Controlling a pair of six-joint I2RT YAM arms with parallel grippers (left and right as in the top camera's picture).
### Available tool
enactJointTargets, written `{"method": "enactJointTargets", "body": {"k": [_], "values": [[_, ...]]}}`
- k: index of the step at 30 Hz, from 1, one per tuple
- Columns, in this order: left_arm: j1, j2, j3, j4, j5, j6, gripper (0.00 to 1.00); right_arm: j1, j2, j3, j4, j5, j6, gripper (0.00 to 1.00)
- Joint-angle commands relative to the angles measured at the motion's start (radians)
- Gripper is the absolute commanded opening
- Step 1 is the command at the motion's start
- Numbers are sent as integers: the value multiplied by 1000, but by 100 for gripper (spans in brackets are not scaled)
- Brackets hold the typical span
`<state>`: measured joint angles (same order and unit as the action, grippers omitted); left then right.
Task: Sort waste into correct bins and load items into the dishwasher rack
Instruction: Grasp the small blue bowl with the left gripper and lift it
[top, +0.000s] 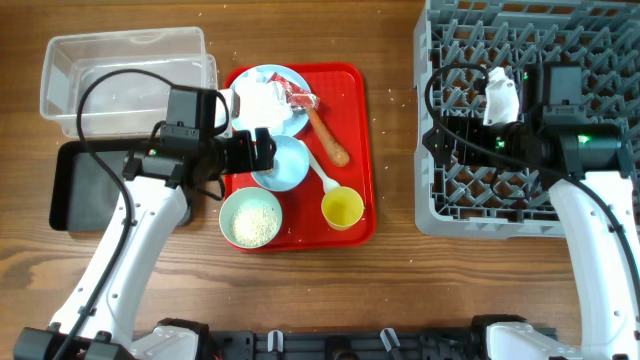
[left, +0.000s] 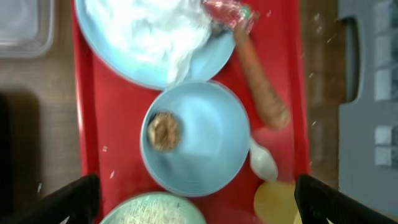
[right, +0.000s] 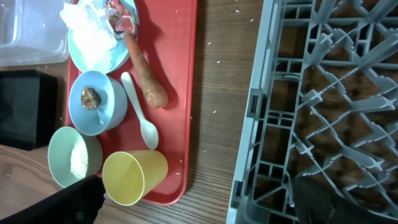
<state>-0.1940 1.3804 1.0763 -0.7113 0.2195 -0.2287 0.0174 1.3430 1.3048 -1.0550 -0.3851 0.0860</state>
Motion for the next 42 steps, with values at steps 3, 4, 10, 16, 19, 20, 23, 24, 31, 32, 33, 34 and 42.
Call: {"method": "enactJointTargets", "body": {"k": [3, 4, 10, 16, 19, 20, 23, 24, 31, 32, 33, 34, 42], "values": [[-110, 3, 24, 134, -51, -18, 100, 6, -12, 22, -5, -27, 10, 99], [-147, 13, 24, 139, -136, -18, 100, 6, -12, 22, -8, -27, 10, 99], [-233, 138, 24, 129, -210, -13, 92, 6, -12, 22, -13, -15, 10, 99], [-286, 285, 24, 160, -211, -10, 70, 6, -11, 22, -32, 14, 11, 99], [-314, 320, 24, 174, -213, -10, 65, 6, -11, 22, -35, 27, 11, 99], [-322, 325, 24, 174, -219, -10, 62, 6, -11, 22, -35, 27, 11, 99], [-336, 343, 23, 169, -260, -10, 39, 6, -11, 22, -37, 27, 11, 99], [-338, 351, 21, 169, -272, -10, 38, 6, -11, 22, -37, 27, 11, 99], [-339, 413, 21, 174, -282, -10, 34, 6, -11, 22, -38, 27, 11, 99], [-339, 426, 21, 174, -282, -10, 30, 6, -11, 22, -39, 27, 11, 99], [-339, 431, 21, 174, -282, -11, 27, 6, -11, 22, -39, 27, 11, 99], [-339, 434, 21, 175, -282, -11, 24, 6, -11, 22, -38, 27, 11, 99], [-338, 410, 39, 195, -254, -34, 4, 6, -11, 22, -42, 27, 11, 99]]}}
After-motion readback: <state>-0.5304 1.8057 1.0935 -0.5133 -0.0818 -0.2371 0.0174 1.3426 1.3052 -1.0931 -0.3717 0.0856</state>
